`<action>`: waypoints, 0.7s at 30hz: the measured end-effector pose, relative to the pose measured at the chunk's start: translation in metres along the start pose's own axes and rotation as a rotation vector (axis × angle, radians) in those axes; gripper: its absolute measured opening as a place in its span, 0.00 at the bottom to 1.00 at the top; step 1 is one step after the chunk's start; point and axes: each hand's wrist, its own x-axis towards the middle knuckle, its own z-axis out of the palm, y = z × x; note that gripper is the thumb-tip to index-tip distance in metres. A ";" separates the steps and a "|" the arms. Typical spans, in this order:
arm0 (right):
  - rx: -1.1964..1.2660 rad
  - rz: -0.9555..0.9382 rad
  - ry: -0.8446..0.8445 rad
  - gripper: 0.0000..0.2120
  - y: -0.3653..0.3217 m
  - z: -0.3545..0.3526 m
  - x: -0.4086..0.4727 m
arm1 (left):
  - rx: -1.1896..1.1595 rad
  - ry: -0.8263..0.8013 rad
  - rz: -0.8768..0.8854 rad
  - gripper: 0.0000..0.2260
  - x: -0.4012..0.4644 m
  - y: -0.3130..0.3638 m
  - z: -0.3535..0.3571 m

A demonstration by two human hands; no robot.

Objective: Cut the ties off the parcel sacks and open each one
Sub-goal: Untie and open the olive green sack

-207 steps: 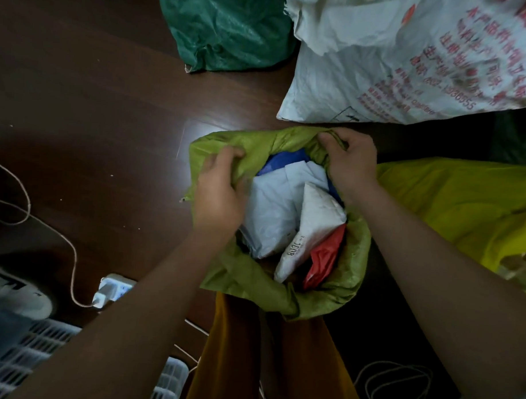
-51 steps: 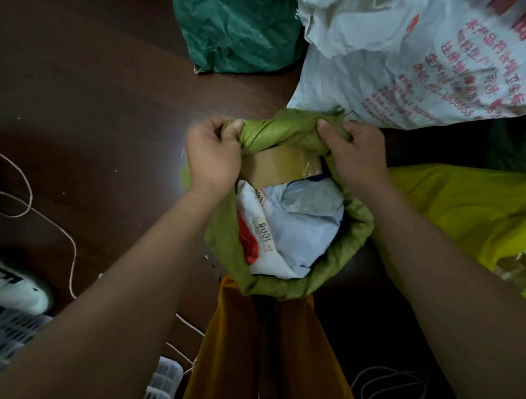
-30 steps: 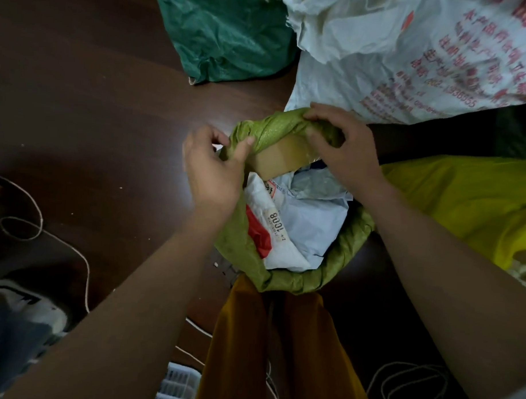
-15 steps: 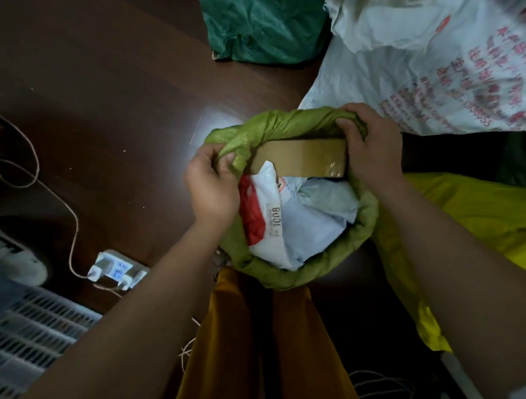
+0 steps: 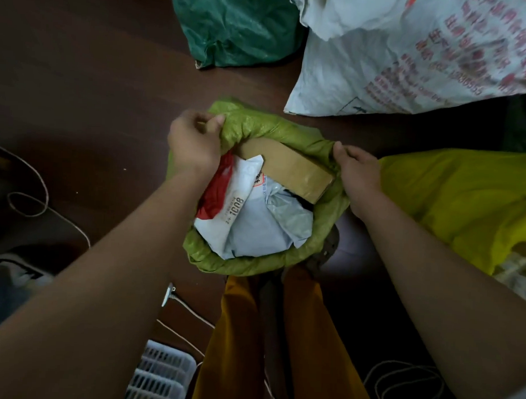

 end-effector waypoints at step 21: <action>-0.060 -0.036 0.199 0.25 0.045 0.020 -0.079 | 0.172 -0.004 0.207 0.19 -0.032 -0.037 -0.019</action>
